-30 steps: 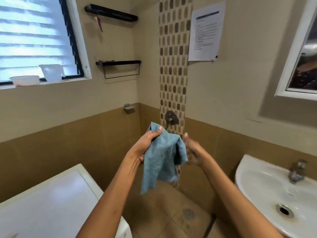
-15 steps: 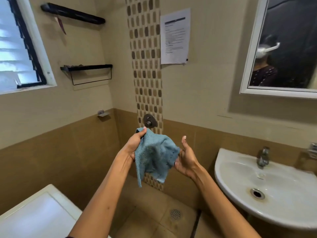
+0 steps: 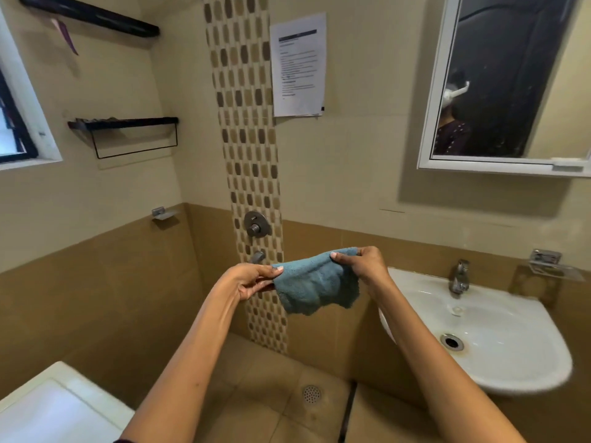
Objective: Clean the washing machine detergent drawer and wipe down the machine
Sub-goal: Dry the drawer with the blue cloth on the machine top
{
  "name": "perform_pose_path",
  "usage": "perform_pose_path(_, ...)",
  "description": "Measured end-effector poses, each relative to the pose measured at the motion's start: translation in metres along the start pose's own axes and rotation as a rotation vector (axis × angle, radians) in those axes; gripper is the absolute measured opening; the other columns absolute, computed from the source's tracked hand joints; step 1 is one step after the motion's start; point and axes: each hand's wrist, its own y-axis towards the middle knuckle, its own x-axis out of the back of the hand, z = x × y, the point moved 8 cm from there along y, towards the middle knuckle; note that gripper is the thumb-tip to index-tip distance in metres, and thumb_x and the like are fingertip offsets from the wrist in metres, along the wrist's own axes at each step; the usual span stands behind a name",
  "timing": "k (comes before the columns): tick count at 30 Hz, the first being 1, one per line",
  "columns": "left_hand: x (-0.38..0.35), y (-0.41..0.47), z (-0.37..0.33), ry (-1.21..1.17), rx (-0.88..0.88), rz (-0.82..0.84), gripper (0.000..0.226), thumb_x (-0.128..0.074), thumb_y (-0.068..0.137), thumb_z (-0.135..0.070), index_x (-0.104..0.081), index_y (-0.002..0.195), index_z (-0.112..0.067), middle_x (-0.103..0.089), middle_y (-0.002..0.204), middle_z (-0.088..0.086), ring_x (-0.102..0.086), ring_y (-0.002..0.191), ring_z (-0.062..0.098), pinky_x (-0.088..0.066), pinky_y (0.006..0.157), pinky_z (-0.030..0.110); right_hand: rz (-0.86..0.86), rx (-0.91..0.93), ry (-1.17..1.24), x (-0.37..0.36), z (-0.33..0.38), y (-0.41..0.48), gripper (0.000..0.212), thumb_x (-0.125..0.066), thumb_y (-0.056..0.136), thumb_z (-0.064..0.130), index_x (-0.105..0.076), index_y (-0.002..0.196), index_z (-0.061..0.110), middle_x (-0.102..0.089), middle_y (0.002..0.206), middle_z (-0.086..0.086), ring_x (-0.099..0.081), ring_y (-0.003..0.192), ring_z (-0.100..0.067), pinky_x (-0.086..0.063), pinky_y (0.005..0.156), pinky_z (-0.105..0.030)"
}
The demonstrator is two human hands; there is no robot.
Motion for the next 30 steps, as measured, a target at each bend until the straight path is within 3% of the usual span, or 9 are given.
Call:
perform_pose_path(2,0.0,0.005,-0.003,0.055,-0.073,-0.075,0.004,-0.058,0.084,0.008,-0.061,0.082,0.007,-0.065,0.049,0.006,-0.063,0.041,0.008,-0.055,0.072,0.019,-0.076,0.019,-0.122,0.01,0.003,-0.002,0.03,-0.08,0.07,0.029,-0.06,0.069,0.007,-0.061,0.066,-0.004,-0.054,0.058,-0.015,-0.037,0.049,-0.024)
perform_pose_path(5,0.009,0.011,-0.014,0.272,-0.242,-0.277,0.024,-0.075,0.075,-0.007,-0.068,0.093,0.006,-0.066,0.072,0.008,-0.061,0.059,0.012,-0.053,0.056,0.019,-0.179,0.069,-0.261,0.019,0.007,-0.003,0.041,-0.082,0.065,0.038,-0.052,0.059,0.011,-0.049,0.056,-0.002,-0.039,0.05,-0.012,-0.026,0.044,-0.024)
perform_pose_path(12,0.006,0.002,-0.029,0.534,-0.475,-0.477,0.032,-0.074,0.075,-0.035,-0.057,0.054,-0.018,-0.05,0.054,-0.002,-0.042,0.05,0.007,-0.037,0.051,0.022,-0.175,0.043,-0.323,0.026,0.005,-0.007,0.045,-0.079,0.066,0.047,-0.051,0.055,0.013,-0.052,0.057,-0.004,-0.048,0.055,-0.016,-0.036,0.05,-0.027)
perform_pose_path(15,0.005,0.007,-0.029,0.463,-0.506,-0.438,0.032,-0.073,0.077,-0.036,-0.056,0.058,-0.016,-0.051,0.059,0.001,-0.043,0.052,0.009,-0.037,0.054,0.024,0.084,-0.033,-0.064,0.017,0.004,-0.013,0.017,-0.074,0.077,0.023,-0.065,0.079,0.008,-0.062,0.078,-0.006,-0.056,0.076,-0.017,-0.046,0.061,-0.024)
perform_pose_path(17,0.002,0.011,-0.028,0.389,-0.517,-0.366,0.03,-0.069,0.082,-0.034,-0.059,0.062,-0.013,-0.055,0.066,0.005,-0.044,0.057,0.01,-0.036,0.057,0.023,0.145,0.003,-0.037,0.017,0.007,-0.015,0.019,-0.071,0.079,0.009,-0.068,0.095,-0.001,-0.063,0.078,-0.003,-0.057,0.074,-0.015,-0.047,0.06,-0.018)
perform_pose_path(22,-0.013,0.011,-0.03,0.363,-0.583,-0.281,0.031,-0.053,0.093,-0.033,-0.062,0.092,-0.004,-0.064,0.077,0.007,-0.058,0.072,0.02,-0.045,0.068,0.032,-0.175,0.185,-0.188,0.031,0.011,-0.007,0.029,-0.074,0.078,0.022,-0.066,0.102,0.009,-0.066,0.106,-0.007,-0.061,0.102,-0.022,-0.05,0.091,-0.043)
perform_pose_path(26,-0.027,0.008,-0.029,0.368,-0.663,-0.202,0.026,-0.05,0.094,-0.031,-0.061,0.099,-0.008,-0.069,0.094,0.014,-0.065,0.084,0.026,-0.051,0.071,0.038,-0.106,0.273,-0.128,0.022,0.011,-0.012,0.014,-0.056,0.091,0.02,-0.053,0.1,0.01,-0.062,0.1,-0.005,-0.06,0.1,-0.027,-0.05,0.088,-0.047)
perform_pose_path(28,-0.033,0.011,-0.025,0.283,-0.639,-0.1,0.019,-0.053,0.093,-0.022,-0.058,0.106,-0.01,-0.067,0.107,0.017,-0.064,0.094,0.026,-0.052,0.082,0.04,-0.102,0.309,-0.125,0.025,0.009,-0.015,0.02,-0.054,0.093,0.022,-0.049,0.108,0.01,-0.061,0.106,-0.006,-0.058,0.105,-0.028,-0.048,0.091,-0.049)
perform_pose_path(30,-0.039,0.016,-0.017,0.241,-0.59,-0.006,0.035,-0.061,0.088,-0.014,-0.053,0.122,-0.011,-0.062,0.119,0.015,-0.061,0.105,0.026,-0.052,0.087,0.039,-0.094,0.299,-0.118,0.031,0.003,-0.014,0.042,-0.058,0.091,0.026,-0.041,0.127,0.014,-0.056,0.123,-0.004,-0.054,0.115,-0.025,-0.046,0.098,-0.048)
